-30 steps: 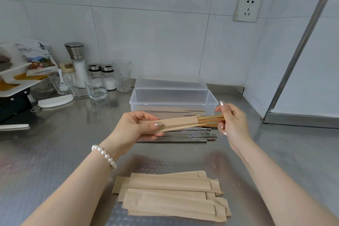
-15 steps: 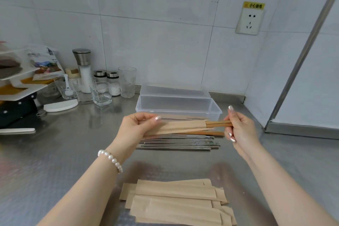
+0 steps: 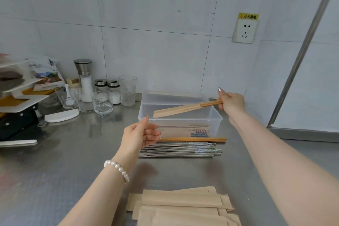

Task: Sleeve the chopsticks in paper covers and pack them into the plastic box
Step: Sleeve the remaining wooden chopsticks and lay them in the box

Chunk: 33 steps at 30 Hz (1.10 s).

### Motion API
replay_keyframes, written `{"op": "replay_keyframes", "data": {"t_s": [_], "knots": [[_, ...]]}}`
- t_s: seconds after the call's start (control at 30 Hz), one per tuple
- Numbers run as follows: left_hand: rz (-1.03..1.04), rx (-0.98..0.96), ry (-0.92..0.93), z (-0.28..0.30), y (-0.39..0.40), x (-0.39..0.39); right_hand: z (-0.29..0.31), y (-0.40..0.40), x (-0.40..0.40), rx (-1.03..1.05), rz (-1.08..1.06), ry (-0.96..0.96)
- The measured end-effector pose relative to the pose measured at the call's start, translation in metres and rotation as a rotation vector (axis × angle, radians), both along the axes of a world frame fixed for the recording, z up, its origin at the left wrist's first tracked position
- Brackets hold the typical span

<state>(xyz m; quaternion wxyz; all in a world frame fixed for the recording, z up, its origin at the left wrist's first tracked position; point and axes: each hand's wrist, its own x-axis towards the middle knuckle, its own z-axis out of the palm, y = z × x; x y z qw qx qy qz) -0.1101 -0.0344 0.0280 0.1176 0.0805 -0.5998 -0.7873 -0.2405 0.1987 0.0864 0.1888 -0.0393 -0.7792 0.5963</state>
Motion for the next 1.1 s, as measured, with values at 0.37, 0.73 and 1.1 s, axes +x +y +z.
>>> {"op": "replay_keyframes", "data": {"t_s": [0.37,0.73,1.1], "knots": [[-0.015,-0.039,-0.020,-0.002,0.005,-0.002,-0.010,-0.044,-0.025,0.323,0.011,-0.177],[-0.014,-0.031,-0.018,-0.002,0.006,-0.003,-0.015,-0.046,-0.036,0.701,-0.031,-0.250],[-0.038,-0.072,-0.018,-0.005,0.006,-0.005,-0.007,-0.022,-0.037,0.451,0.070,-0.066]]}}
